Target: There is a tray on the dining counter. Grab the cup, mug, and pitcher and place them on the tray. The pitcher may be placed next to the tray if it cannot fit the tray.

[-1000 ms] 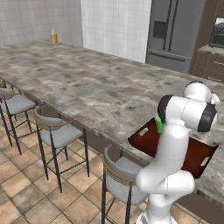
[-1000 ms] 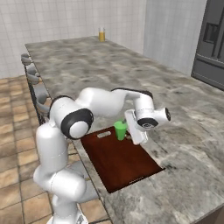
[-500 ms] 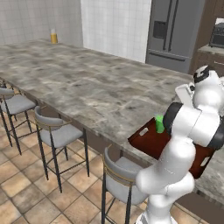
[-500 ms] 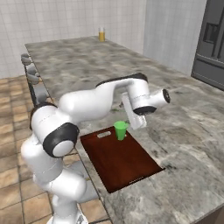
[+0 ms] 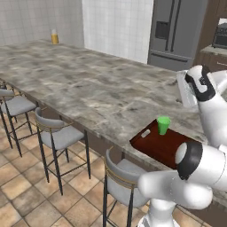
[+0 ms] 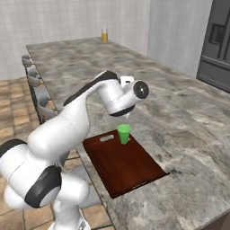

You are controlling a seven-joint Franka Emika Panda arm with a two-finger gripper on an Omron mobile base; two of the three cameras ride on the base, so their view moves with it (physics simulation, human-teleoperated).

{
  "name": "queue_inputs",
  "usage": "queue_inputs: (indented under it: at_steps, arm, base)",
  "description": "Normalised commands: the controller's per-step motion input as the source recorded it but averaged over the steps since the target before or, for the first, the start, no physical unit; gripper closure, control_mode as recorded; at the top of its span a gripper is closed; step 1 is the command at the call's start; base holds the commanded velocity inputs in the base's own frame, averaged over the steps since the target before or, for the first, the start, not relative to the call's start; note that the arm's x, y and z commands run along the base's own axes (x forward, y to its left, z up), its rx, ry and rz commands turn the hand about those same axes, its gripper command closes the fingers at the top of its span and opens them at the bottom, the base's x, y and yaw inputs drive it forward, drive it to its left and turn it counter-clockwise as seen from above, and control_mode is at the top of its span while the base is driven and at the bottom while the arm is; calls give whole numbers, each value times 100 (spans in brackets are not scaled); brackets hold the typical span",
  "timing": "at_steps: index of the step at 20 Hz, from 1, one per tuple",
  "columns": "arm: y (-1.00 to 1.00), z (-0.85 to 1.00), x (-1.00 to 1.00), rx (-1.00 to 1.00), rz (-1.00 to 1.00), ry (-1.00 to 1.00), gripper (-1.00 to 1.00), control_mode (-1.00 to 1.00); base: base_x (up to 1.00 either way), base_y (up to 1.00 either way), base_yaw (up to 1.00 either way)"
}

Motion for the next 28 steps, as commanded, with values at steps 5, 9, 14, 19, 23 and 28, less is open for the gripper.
queue_inputs:
  at_steps: [5,9,14,19,23,28]
  arm:
    - [23,42,-12,-1,-55,-3,-100,-100]
    - [5,39,-2,0,-52,9,-100,-100]
    - [1,45,-1,13,-51,14,-100,-100]
    - [-19,56,-11,50,-41,24,-100,-100]
    - [-27,22,-68,53,-38,5,-100,-100]
    - [-1,-9,-100,34,-49,-15,-100,-100]
  base:
    - [0,0,0]
    - [0,0,0]
    - [0,0,0]
    - [0,0,0]
    - [0,0,0]
    - [0,0,0]
